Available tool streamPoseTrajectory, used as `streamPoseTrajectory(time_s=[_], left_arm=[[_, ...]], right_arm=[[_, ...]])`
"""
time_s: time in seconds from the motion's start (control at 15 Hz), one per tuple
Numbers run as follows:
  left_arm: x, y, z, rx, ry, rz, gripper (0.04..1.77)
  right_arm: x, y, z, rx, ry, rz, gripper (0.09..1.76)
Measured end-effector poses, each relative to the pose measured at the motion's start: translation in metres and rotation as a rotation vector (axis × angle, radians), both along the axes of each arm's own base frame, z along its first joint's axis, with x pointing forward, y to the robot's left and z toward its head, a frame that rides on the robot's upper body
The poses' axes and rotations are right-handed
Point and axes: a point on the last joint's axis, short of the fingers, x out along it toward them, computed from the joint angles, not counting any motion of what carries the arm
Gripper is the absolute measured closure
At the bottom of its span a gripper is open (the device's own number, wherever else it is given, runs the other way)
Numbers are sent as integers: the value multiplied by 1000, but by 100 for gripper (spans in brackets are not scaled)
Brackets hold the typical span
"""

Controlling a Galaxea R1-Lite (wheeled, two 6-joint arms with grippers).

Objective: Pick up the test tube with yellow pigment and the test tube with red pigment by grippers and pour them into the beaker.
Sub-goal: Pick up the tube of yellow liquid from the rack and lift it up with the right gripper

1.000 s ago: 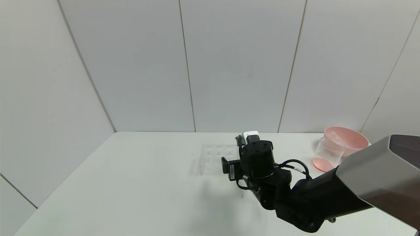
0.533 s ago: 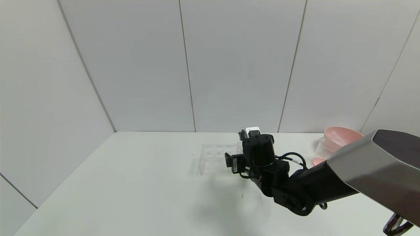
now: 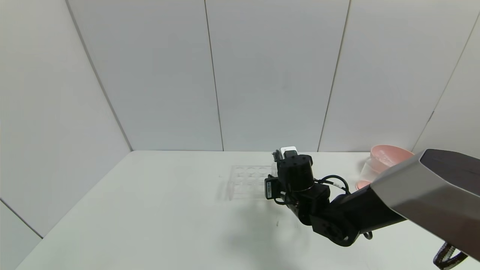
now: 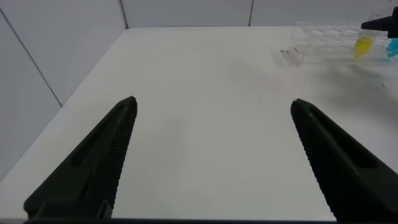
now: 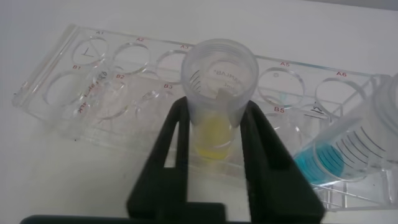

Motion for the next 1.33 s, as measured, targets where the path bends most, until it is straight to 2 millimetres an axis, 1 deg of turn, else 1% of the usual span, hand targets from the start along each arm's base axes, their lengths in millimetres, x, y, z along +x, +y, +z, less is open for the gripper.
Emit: streamPoseTrajectory(time_s=[0.2,0.47,0.67,0.87,1.0,1.13,1.33], left_arm=[[0,0,0,0,0,0,5],[0,0,0,0,0,0,5],[0,0,0,0,0,0,5],[0,0,0,0,0,0,5],[0,0,0,0,0,0,5],[0,0,0,0,0,0,5],[0,0,0,0,0,0,5]], right_arm=[[-1,-1,5,4,-7,0,136],[-4,-4,23,-5,-48,11,136],[-6,-10,45,-3,-95,12,136],[-7,-21,76,21,-164,-3,136],[-6,-38,100,31,-217,-28,136],[-2,-67,122,31,-250,-40,136],[2,-130,142,31,-238,-9,136]])
